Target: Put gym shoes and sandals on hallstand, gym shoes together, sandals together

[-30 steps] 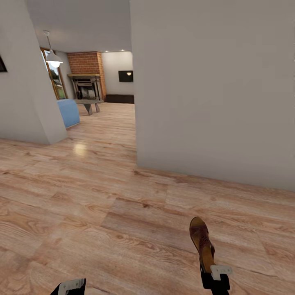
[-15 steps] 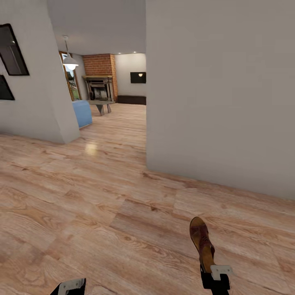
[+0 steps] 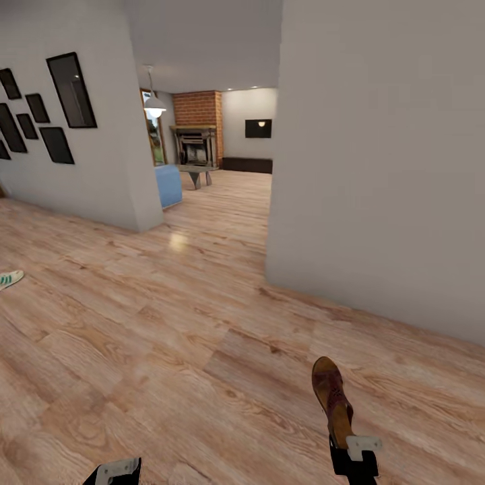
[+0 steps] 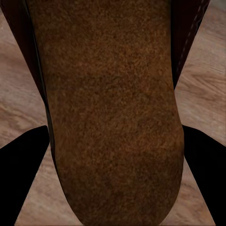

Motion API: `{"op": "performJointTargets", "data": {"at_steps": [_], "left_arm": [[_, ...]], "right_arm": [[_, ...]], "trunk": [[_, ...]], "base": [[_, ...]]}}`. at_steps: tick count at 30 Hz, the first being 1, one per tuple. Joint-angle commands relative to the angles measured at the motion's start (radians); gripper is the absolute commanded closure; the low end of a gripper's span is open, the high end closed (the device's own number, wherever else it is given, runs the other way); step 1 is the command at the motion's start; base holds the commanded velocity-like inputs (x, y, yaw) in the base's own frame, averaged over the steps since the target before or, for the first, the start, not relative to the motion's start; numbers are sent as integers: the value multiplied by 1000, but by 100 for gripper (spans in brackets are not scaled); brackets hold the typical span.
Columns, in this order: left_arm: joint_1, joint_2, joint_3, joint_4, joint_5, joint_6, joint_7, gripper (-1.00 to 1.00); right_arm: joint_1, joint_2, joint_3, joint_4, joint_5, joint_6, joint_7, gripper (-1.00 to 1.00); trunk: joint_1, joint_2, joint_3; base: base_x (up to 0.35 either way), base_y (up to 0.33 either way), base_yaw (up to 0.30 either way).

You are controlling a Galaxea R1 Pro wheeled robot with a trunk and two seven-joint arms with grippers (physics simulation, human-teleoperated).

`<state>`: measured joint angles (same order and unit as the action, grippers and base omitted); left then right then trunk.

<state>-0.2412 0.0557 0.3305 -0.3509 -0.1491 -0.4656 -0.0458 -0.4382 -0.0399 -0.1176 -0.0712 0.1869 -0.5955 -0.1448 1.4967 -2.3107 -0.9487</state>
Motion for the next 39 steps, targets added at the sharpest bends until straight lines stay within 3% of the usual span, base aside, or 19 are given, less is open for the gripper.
{"op": "performJointTargets", "data": {"at_steps": [1,11,39], "left_arm": [[-1,-1,9,1,-9,-4,-5,-100],[-1,-3,9,0,-9,-4,-5,-100],[-1,-4,10,0,-6,-4,-3,-100]], "right_arm": [[0,0,-7,1,11,-3,-4,100],[0,0,-7,1,11,-3,-4,100],[0,0,-5,-5,14,-5,-1,100]], "trunk": [[0,0,-1],[0,0,-1],[0,0,-1]], "base": [[0,0,278],[93,-5,278],[328,-85,274]]}}
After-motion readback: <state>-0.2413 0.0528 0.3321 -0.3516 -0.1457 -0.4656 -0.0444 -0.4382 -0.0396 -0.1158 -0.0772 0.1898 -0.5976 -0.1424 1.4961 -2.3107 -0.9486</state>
